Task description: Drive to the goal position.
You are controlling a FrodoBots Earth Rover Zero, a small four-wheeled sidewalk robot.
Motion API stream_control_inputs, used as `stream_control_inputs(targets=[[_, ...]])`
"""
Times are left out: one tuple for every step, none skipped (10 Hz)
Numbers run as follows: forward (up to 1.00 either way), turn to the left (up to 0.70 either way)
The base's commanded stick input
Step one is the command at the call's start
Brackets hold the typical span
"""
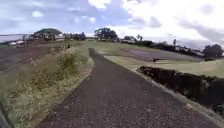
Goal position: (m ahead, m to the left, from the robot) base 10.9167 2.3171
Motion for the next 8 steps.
stream_control_inputs(targets=[[0.7,0.0],[0.7,0.0],[0.7,0.0],[0.7,0.0],[0.7,0.0],[0.7,0.0],[0.7,0.0],[0.7,0.0]])
